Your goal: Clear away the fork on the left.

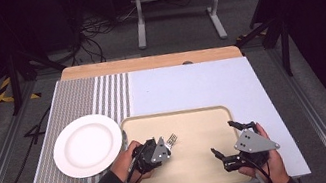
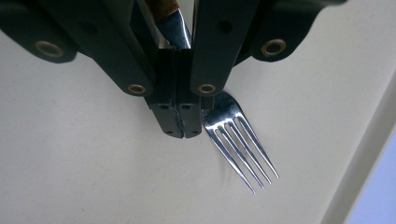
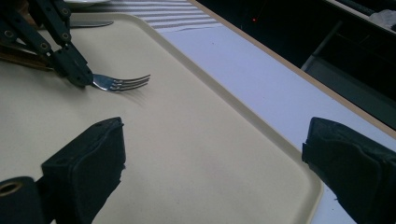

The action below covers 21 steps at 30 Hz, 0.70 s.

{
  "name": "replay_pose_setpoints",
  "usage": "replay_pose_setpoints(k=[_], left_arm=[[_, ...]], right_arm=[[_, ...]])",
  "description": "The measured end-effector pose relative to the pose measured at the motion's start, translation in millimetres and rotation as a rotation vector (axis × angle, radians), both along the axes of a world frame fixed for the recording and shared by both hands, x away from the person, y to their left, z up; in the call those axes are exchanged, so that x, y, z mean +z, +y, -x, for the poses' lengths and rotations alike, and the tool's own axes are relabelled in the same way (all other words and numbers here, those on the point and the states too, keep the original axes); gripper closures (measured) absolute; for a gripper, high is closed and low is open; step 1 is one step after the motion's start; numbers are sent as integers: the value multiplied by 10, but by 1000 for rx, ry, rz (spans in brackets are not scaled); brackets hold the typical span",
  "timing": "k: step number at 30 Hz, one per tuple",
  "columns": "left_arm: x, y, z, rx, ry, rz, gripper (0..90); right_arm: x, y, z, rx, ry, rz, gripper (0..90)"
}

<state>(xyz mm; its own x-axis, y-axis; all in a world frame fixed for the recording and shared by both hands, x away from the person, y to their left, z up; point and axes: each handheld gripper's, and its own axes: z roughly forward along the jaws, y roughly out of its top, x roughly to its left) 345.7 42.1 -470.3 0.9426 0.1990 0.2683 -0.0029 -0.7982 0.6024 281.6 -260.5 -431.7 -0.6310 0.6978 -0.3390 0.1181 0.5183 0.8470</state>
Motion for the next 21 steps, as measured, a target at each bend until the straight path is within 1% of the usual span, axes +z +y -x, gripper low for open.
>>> replay_pose_setpoints(k=[3, 5, 8, 9, 10, 12, 13, 14, 15, 16, 19, 21], left_arm=[[-4, 43, -11, 22, -14, -4, 900], [-2, 59, -13, 35, -26, -14, 900], [0, 85, -19, 51, -27, -19, 900], [-1, 95, -22, 58, -25, -16, 900], [1, 113, -27, 70, -32, -25, 900], [-1, 137, -31, 84, -36, -24, 900], [-1, 148, -30, 89, -32, -25, 900], [2, 158, -28, 96, -35, -29, 900], [3, 158, -12, 109, -47, -41, 900], [10, 163, 0, 120, -59, -64, 900], [9, 200, -9, 131, -39, -47, 900], [22, 223, -12, 135, -44, -68, 900]], right_arm=[[-1, 6, 4, 1, -2, 4, 64], [3, 10, 16, -1, -16, 9, 64], [13, 14, 29, -1, -26, 11, 64], [13, 15, 30, 0, -26, 14, 65], [12, 16, 30, -1, -25, 15, 64], [9, 16, 29, -2, -22, 17, 65], [9, 17, 30, -2, -22, 18, 65], [9, 18, 32, -5, -25, 19, 67], [12, 17, 33, -9, -30, 18, 68], [14, 17, 34, -8, -30, 17, 68], [14, 17, 34, -7, -28, 22, 68], [15, 17, 36, -8, -29, 23, 68]])
